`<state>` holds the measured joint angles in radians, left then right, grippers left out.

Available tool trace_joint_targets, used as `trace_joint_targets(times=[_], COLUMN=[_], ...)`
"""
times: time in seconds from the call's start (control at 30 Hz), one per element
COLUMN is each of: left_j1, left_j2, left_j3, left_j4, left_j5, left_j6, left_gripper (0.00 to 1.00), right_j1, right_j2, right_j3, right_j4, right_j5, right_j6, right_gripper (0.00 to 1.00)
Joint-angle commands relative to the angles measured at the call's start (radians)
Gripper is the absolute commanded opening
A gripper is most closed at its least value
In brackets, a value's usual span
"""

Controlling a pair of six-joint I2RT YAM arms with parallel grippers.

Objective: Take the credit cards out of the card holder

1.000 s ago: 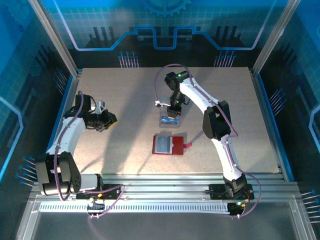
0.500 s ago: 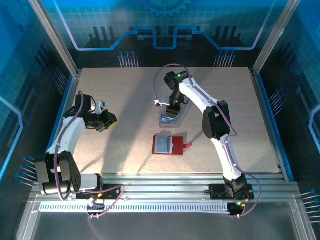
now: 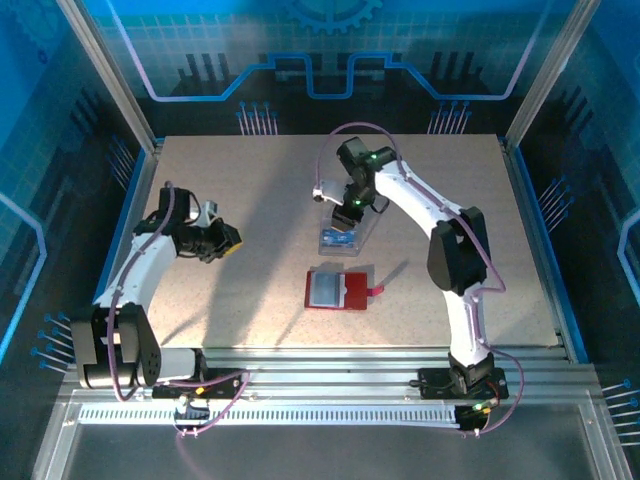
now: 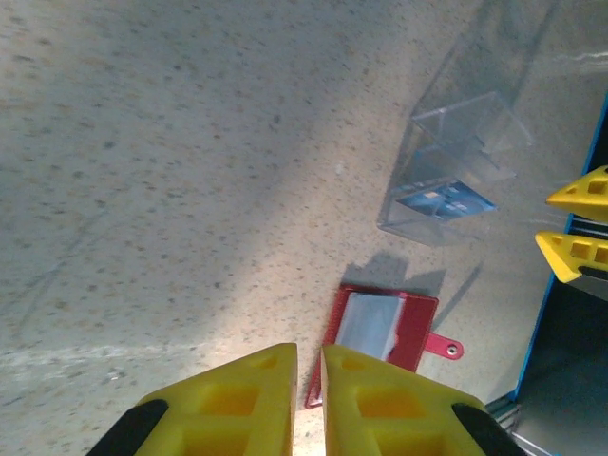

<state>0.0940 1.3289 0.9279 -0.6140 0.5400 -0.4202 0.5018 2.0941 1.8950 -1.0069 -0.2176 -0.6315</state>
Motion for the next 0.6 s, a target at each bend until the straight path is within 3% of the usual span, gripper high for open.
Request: trace_joint_targets(times=[0.0,0.13,0.27,0.43,0.57], left_j1=[-0.057,-0.130,-0.198,-0.283,-0.339], left_j2=[0.025,0.053,0.080,0.112,0.145], left_j3=[-0.010,-0.019,-0.035,-0.045,-0.056], left_j4=[0.057,0.115,0.182,0.238,0.292], left_j5=[0.012,-0.010,-0.033,-0.061,-0.070], left_j6=[-0.061,-0.111,-0.170,-0.219,-0.261], left_gripper=[0.16,0.15,0.15,0.14,0.14], right_j1=[-0.006,-0.016,-0.026,-0.028,-0.028], right_j2=[-0.084,-0.103,-0.136,-0.190,-0.162], right_j3=[-0.093,-0.128,-0.235,-0.409,-0.452], right_j4=[0.203,0.274,0.351,0.499,0.528], right_j5=[0.001,0.110,0.082,-0.009,-0.039], right_j6=[0.228,0.562,0.786,0.898,0.938], right_gripper=[0.34,0.21,0.11,0.07,0.05])
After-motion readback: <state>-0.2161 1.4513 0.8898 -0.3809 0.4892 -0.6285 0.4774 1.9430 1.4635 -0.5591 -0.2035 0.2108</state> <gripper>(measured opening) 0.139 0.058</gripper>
